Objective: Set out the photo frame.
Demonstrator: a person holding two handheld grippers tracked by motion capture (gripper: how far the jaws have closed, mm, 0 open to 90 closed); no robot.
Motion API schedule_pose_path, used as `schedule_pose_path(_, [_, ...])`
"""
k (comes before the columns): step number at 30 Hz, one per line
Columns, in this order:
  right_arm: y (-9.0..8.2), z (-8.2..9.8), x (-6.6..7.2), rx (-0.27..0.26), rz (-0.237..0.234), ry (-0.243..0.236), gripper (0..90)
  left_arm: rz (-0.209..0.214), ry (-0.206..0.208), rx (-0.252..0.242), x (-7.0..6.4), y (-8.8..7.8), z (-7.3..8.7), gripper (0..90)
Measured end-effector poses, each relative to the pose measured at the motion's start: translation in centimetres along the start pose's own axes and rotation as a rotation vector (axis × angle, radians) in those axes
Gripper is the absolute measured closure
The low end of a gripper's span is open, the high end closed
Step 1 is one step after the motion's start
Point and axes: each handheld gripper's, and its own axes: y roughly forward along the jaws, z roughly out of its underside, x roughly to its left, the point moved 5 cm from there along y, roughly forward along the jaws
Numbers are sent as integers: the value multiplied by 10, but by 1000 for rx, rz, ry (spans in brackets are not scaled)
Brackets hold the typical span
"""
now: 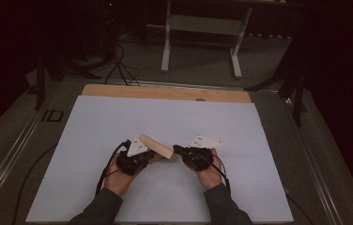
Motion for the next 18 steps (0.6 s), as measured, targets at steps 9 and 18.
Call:
schedule_pose_path(9, [1,0,7,9,-24,-14,895,6,-1,8,-1,2,1,898])
schedule_pose_path(18, [3,0,16,20,-47,-33,895,1,-4,12,0,2,2,898])
